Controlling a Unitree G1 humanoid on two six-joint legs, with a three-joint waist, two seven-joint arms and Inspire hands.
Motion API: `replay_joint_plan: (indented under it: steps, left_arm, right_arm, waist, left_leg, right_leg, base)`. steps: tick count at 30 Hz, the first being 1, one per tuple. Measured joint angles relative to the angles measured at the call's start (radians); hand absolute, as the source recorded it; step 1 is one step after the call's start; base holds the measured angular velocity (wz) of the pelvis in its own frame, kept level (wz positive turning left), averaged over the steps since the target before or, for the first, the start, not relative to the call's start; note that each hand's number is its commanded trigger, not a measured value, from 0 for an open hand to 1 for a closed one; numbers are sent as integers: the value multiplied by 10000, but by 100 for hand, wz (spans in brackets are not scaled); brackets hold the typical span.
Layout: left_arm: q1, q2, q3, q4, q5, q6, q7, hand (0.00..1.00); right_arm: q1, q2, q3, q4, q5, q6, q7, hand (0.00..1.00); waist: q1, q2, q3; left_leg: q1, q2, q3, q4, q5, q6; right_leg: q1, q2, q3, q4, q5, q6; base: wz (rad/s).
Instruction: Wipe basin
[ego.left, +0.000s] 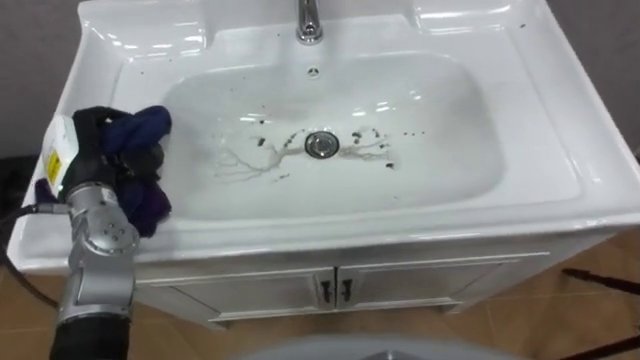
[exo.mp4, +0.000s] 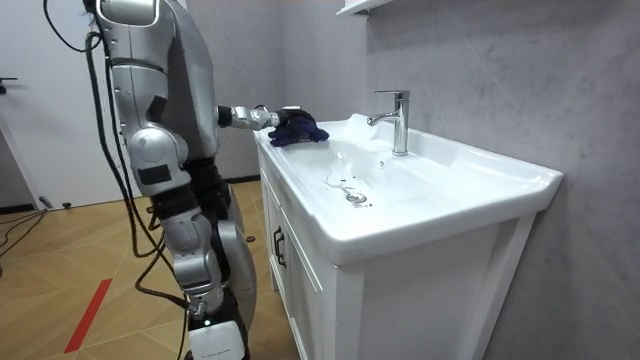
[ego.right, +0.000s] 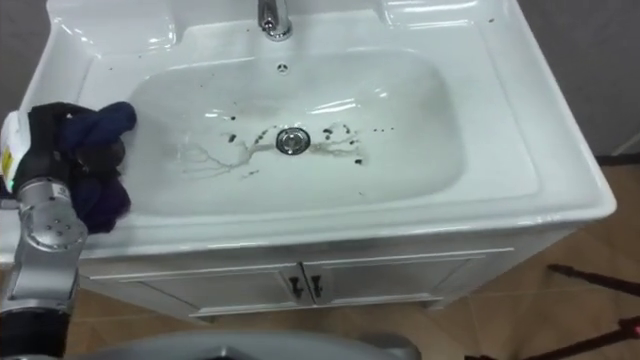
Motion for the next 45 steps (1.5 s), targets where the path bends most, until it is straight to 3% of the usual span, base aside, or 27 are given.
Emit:
replay_joint_plan:
  steps: [2, 3, 6, 7, 11, 16, 23, 26, 29, 33, 37, 41, 45]
  left_arm:
    - [-1, 1, -102, -480, 162, -5, 39, 100]
    - [-2, 1, -115, -747, 234, -32, 127, 100]
    - [-3, 7, -114, -1207, 269, -398, 628, 100]
    - [-3, 9, -113, -1326, 281, -505, 752, 100]
    - [-5, 18, -239, -1743, 785, -643, 867, 100]
    - [-32, 90, -1137, -1924, 1833, -991, 856, 100]
    - [-77, 172, -1495, -1920, 2525, -1072, 675, 100]
    - [-86, 411, -1851, -1813, 2530, -1040, 622, 100]
    - [-85, 405, -2249, -1355, 2541, -876, 163, 100]
    - [-94, 396, -2618, -314, 2544, -684, -255, 100]
    - [-117, 164, -2909, 856, 2540, -177, -701, 100]
    - [-119, -73, -2957, 1500, 2540, 58, -905, 100]
    - [-485, -65, -2978, 2255, 2569, 282, -1137, 100]
  right_arm:
    - [-8, -11, 40, 177, -4, -192, -15, 0]
    - [-51, -18, 111, 371, -11, -347, -21, 0]
    - [-43, -110, 161, 551, -16, -709, -52, 0]
    - [-60, -140, 172, 659, -54, -790, -69, 0]
    - [-87, -157, 191, 973, -86, -958, -63, 0]
    - [-237, -111, 547, 1160, -147, -981, 25, 0]
    - [-219, -26, 673, 1165, -736, -1018, 328, 0]
    - [-188, -10, 1081, 1245, -923, -818, 488, 0]
    - [-83, 5, 1166, 1261, -1165, -640, 544, 0]
    - [-47, -6, 1143, 1138, -1227, -573, 529, 0]
    - [-95, -14, 1150, 1033, -1231, -315, 539, 0]
    - [-169, -5, 1164, 1001, -1172, -113, 540, 0]
    - [-175, -8, 1108, 853, -958, 153, 407, 0]
  waist:
    - [-39, 118, 51]
    - [-58, 203, 11]
    - [-172, 478, 84]
    - [-256, 591, 63]
    - [-498, 608, 66]
    - [-628, 504, 125]
    - [-838, 372, 163]
    - [-907, 310, 157]
    - [-917, 287, 170]
    - [-969, 275, 108]
    - [-1126, 312, 81]
    - [-1132, 331, 68]
    - [-1151, 306, 63]
  left_leg:
    - [-30, -7, -67, 100, -2, 0]
    - [-28, 2, -70, 105, -2, 0]
    - [50, -1, -54, 70, -2, 0]
    - [87, 14, -41, 40, -1, 0]
    - [210, 70, -7, -113, 2, -1]
    - [194, 76, 28, -129, 1, -1]
    - [84, 21, 77, -111, 1, -1]
    - [10, 13, 67, -100, 2, -1]
    - [6, 2, 102, -100, 1, 0]
    - [2, -8, 180, -88, 2, -1]
    - [-25, 60, 276, -83, 2, -1]
    - [-40, 59, 329, -87, 2, -1]
    - [-154, 59, 329, -89, 2, -1]
  right_leg:
    - [92, -3, -52, -107, 34, 9]
    - [120, 4, -50, -158, 69, 5]
    - [242, 3, -20, -190, 71, 4]
    - [258, 21, 6, -189, 71, 4]
    - [310, 74, -19, -169, 70, 3]
    - [271, 82, 48, -162, 70, 3]
    - [172, 57, 106, -201, 63, -7]
    - [47, 41, 105, -141, 82, 21]
    - [25, 33, 111, -137, 93, 37]
    - [48, 53, 115, -132, 105, 16]
    - [29, 50, 135, -121, 111, 5]
    - [-41, 45, 164, -104, 109, 6]
    - [-134, 35, 109, -68, 109, 6]
  base:
    - [5]
    - [0]
    - [-3]
    - [-4]
    - [2]
    - [-3]
    - [1]
    - [0]
    - [0]
    - [-3]
    - [-2]
    - [-3]
    - [2]
